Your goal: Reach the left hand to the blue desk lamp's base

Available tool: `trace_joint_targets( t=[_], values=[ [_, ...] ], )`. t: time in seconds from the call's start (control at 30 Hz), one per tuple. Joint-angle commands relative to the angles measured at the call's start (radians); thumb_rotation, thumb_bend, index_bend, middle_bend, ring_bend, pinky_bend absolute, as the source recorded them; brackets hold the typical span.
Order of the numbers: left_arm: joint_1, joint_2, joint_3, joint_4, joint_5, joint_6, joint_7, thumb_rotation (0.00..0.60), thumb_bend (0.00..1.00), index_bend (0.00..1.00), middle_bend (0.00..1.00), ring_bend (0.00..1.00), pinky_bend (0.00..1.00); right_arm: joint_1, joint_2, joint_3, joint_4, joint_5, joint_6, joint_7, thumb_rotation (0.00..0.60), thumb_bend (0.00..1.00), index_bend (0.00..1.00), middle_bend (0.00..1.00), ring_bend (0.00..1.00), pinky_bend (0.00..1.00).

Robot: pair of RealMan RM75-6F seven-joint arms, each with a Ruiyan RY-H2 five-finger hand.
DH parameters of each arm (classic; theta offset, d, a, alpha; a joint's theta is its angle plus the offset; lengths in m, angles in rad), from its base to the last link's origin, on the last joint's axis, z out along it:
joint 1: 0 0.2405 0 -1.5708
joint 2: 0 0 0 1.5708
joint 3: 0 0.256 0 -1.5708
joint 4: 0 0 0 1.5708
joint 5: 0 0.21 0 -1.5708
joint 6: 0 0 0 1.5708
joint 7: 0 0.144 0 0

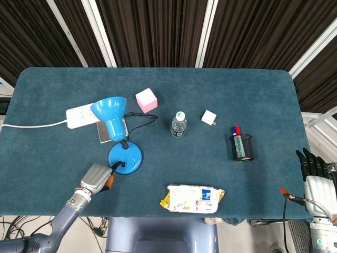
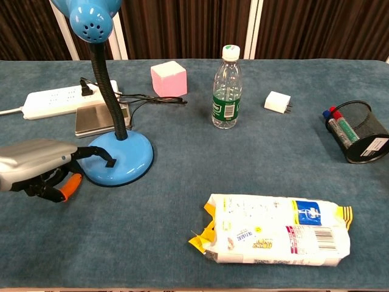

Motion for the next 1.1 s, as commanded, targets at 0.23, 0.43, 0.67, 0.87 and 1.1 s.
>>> trace_joint_targets(
  t=[0.23,0.43,0.67,0.87,1.1],
  values=[
    [0.103,0.116,-0.039,-0.169,0.135,0.352,0.099,0.6,0.26,0.12,0.28,0.16,0.38,-0.004,0.003,0.002,-0.007,0.002,0.006,0.001,0.6,0.11,0.01,0.02,0.04,0.01],
    [0.23,0.276,0.067,-0.295,0.25,0.497,-0.005,0.6,0.15,0.12,0.17,0.04,0.23,-0.005,0.001,-0.002,-0.013,-0.004,0.009,-0.01,0.6,0.11,0.01,0.02,0.04,0.02],
    [0.326,0.404,0.099,-0.247,0.255,0.592,-0.232,0.6,0.15,0.12,0.14,0.0,0.15,-0.007,0.004,-0.006,-0.021,-0.012,0.012,-0.011,0.6,0.11,0.01,0.02,0.04,0.01],
    [0.347,0.412,0.076,-0.156,0.228,0.598,-0.358,0.6,0.15,0.11,0.11,0.0,0.14,-0.005,0.003,-0.007,-0.018,-0.014,0.007,-0.012,0.6,0.11,0.01,0.02,0.04,0.01],
    [0.345,0.407,0.066,-0.137,0.213,0.564,-0.366,0.6,0.15,0.11,0.11,0.0,0.14,-0.003,0.002,-0.01,-0.015,-0.019,0.004,-0.011,0.6,0.11,0.01,0.02,0.04,0.0]
  ],
)
